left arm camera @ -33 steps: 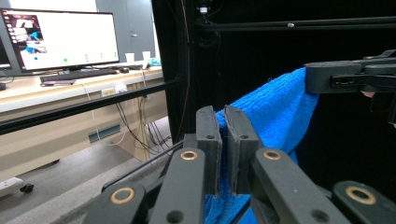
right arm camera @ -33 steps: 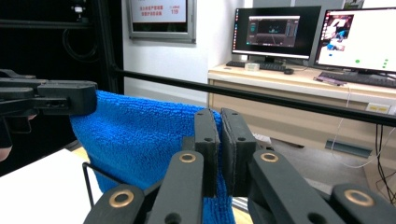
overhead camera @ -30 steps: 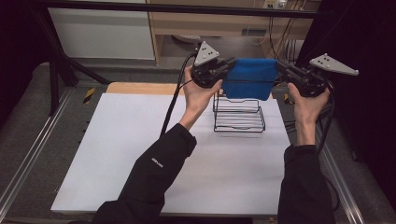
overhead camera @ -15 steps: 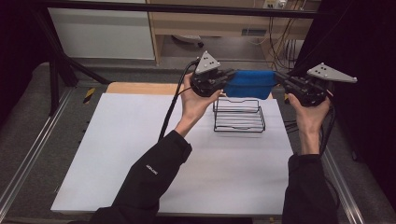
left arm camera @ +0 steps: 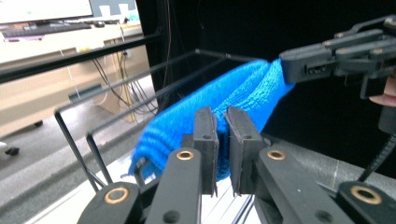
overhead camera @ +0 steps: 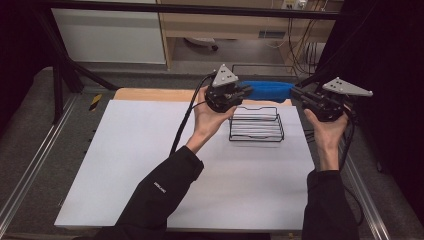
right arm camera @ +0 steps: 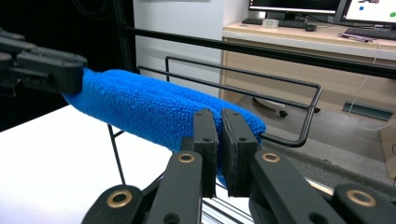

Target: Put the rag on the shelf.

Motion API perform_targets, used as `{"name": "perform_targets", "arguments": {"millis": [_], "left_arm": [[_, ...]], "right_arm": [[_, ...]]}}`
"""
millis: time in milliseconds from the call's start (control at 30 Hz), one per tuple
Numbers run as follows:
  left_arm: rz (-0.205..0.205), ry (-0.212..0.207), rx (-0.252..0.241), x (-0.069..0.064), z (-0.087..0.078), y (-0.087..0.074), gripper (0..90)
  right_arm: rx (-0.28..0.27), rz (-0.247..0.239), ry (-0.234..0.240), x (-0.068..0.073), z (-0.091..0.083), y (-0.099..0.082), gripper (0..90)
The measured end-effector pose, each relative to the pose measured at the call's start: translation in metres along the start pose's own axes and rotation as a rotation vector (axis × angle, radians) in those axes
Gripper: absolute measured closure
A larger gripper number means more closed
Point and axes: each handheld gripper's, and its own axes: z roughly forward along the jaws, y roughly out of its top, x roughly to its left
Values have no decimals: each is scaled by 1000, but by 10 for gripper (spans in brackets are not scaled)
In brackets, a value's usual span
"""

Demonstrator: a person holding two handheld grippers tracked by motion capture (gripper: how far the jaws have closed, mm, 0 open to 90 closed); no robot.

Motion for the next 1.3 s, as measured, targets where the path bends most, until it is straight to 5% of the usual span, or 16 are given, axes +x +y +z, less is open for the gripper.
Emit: {"name": "perform_targets", "arguments": {"millis": [167, 367, 633, 867, 1300], "left_arm": [[-9, -11, 25, 3, 0, -4, 797], [-51, -21, 6, 10, -11, 14, 671], [-84, -42, -10, 11, -14, 24, 721], [-64, -64, 126, 7, -1, 9, 862], [-39, -35, 202, 5, 16, -18, 898]], "right_arm": [[10, -7, 6, 0, 2, -2, 853], [13, -13, 12, -1, 2, -5, 854], [26, -29, 16, -1, 4, -9, 852], [21, -35, 18, -1, 5, -11, 842], [-17, -19, 32, 2, -3, -4, 646]]}}
